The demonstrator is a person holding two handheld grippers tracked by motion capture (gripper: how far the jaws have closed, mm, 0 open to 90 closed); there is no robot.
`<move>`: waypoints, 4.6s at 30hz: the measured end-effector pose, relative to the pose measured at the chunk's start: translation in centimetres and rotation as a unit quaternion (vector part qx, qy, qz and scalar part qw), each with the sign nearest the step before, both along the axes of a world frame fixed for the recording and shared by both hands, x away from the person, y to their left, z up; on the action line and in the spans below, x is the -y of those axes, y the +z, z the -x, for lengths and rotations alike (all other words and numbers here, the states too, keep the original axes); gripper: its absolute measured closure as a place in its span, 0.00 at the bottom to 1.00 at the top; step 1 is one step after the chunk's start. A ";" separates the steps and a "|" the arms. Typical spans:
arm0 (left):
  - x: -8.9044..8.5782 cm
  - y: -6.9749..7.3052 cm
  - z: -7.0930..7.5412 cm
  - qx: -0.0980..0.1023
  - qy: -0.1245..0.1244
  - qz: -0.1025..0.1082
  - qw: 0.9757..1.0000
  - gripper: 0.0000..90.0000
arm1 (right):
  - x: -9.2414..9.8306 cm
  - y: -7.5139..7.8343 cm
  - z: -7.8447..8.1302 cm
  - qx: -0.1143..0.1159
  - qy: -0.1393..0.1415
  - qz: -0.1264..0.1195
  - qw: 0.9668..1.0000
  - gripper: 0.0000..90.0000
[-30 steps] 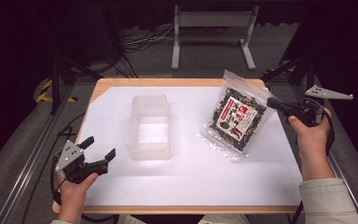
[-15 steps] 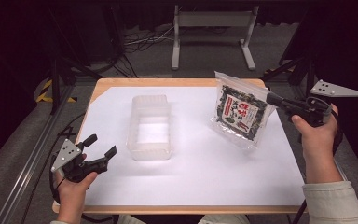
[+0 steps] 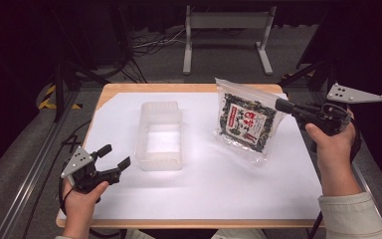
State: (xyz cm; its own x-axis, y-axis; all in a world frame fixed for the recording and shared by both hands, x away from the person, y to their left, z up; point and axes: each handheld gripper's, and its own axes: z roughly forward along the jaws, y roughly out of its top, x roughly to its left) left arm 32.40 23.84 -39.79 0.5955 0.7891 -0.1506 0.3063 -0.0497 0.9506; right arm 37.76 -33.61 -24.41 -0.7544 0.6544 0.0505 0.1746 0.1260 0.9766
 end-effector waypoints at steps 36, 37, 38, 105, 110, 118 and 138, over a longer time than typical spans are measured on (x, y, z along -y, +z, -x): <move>3.9 3.3 0.5 0.044 -0.109 0.032 0.993 0.06 | -9.4 3.0 1.6 0.000 0.127 0.029 0.992 1.00; 4.2 3.5 0.6 0.046 -0.110 0.031 0.992 0.06 | -9.5 3.0 1.8 -0.001 0.127 0.030 0.991 1.00; 4.5 3.8 0.6 0.049 -0.114 0.030 0.992 0.06 | -9.5 3.1 1.9 0.000 0.127 0.033 0.991 1.00; 18.3 5.6 -4.3 0.077 -0.334 0.088 0.935 0.35 | -6.7 2.3 5.8 0.007 0.160 -0.007 0.987 1.00; 18.2 5.7 -4.2 0.081 -0.344 0.107 0.930 0.45 | -6.7 2.3 5.7 0.007 0.162 -0.011 0.987 1.00; 18.2 6.0 -3.8 0.078 -0.368 0.121 0.919 0.64 | -6.5 2.2 5.5 0.009 0.152 -0.006 0.988 1.00; 18.0 6.9 -3.4 0.066 -0.378 0.098 0.918 0.78 | -6.4 1.8 5.2 0.026 0.134 0.018 0.990 0.95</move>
State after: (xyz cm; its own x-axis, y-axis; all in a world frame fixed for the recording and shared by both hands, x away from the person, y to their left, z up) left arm 35.79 5.84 -32.89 0.9854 0.1070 -0.1326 0.1360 -0.0245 0.9904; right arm 32.54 -27.21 -22.57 -0.9027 0.4302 -0.0123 0.0801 0.1961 0.9773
